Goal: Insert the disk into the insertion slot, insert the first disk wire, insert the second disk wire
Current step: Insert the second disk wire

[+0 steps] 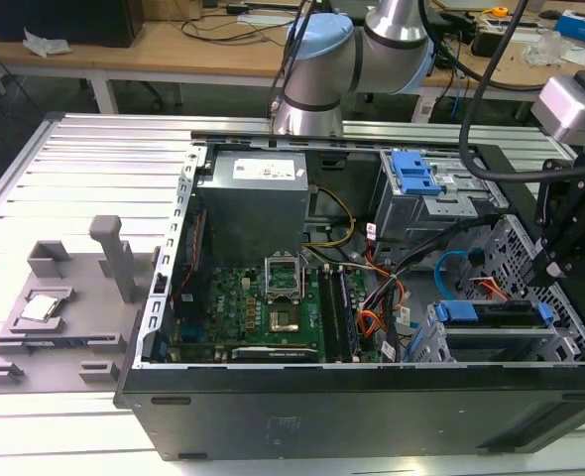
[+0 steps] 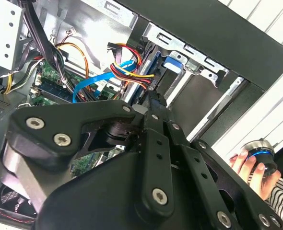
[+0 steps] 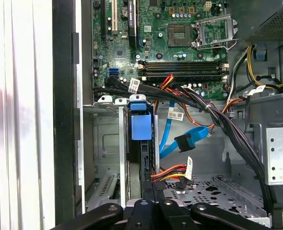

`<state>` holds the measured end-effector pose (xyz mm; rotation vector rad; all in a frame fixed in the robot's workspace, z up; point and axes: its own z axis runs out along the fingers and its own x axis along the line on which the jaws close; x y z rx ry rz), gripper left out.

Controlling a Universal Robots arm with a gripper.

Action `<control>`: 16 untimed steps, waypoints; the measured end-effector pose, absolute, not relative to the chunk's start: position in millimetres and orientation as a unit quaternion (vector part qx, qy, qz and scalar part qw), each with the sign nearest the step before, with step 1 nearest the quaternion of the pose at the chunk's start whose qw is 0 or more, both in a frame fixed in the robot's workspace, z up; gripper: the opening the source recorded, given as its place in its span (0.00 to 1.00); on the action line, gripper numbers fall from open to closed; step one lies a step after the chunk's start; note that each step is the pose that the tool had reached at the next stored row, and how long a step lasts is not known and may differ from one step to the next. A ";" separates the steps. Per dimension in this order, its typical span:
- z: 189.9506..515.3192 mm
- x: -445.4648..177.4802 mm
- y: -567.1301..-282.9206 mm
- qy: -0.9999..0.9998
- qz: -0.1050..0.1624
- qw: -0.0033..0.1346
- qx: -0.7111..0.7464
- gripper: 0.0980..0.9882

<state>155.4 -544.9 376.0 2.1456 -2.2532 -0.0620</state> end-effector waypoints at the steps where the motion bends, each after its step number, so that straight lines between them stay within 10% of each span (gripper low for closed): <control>1: 376.0 155.4 -544.9 -0.724 -0.020 0.015 0.689 0.01; 7: 376.2 155.4 -544.9 -0.724 -0.020 0.015 0.689 0.30; 16: 385.4 145.1 -544.8 -0.724 -0.020 0.015 0.689 0.30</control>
